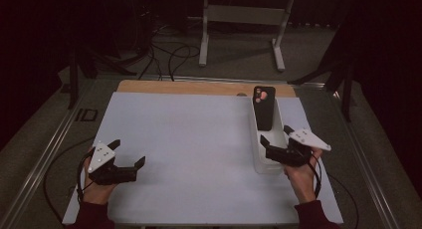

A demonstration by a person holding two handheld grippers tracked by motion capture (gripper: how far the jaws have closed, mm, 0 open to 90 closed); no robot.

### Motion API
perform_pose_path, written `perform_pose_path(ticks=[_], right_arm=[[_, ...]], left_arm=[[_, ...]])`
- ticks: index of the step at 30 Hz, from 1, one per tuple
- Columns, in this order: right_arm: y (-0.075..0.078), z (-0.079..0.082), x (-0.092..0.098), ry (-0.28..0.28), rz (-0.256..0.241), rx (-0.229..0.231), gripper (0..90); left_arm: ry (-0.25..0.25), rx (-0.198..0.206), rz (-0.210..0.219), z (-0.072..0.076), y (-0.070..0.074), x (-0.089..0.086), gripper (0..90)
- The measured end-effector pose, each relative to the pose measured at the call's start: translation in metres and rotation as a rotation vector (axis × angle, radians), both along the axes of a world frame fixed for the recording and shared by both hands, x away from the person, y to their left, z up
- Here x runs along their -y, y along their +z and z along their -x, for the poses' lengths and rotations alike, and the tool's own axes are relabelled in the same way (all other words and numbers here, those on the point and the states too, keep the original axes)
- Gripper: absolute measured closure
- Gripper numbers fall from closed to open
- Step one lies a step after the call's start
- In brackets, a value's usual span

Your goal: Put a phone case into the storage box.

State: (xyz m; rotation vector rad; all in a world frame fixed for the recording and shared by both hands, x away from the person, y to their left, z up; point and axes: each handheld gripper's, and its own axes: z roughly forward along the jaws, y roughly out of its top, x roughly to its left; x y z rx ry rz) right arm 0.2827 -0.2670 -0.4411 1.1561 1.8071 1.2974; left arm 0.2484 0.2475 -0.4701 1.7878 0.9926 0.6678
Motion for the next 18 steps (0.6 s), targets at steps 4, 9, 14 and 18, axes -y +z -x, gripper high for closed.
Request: perform_pose_path(ticks=[4, 9, 14, 18], right_arm=[[-0.01, 0.016, 0.006, 0.009, -0.028, 0.024, 9.1], [-0.021, 0.033, 0.006, 0.056, -0.008, 0.038, 9.1], [-0.024, 0.041, 0.001, 0.101, -0.013, 0.055, 9.1], [-0.023, 0.043, 0.001, 0.106, -0.023, 0.066, 9.1]], left_arm=[[-0.004, 0.0, -0.003, 0.001, -0.001, 0.001, 0.0], [-0.02, 0.005, 0.0, 0.003, -0.003, 0.001, 0.0], [-0.029, 0.004, -0.003, 0.004, -0.005, 0.002, 0.0], [-0.024, 0.006, -0.001, 0.004, -0.006, 0.002, 0.0]])
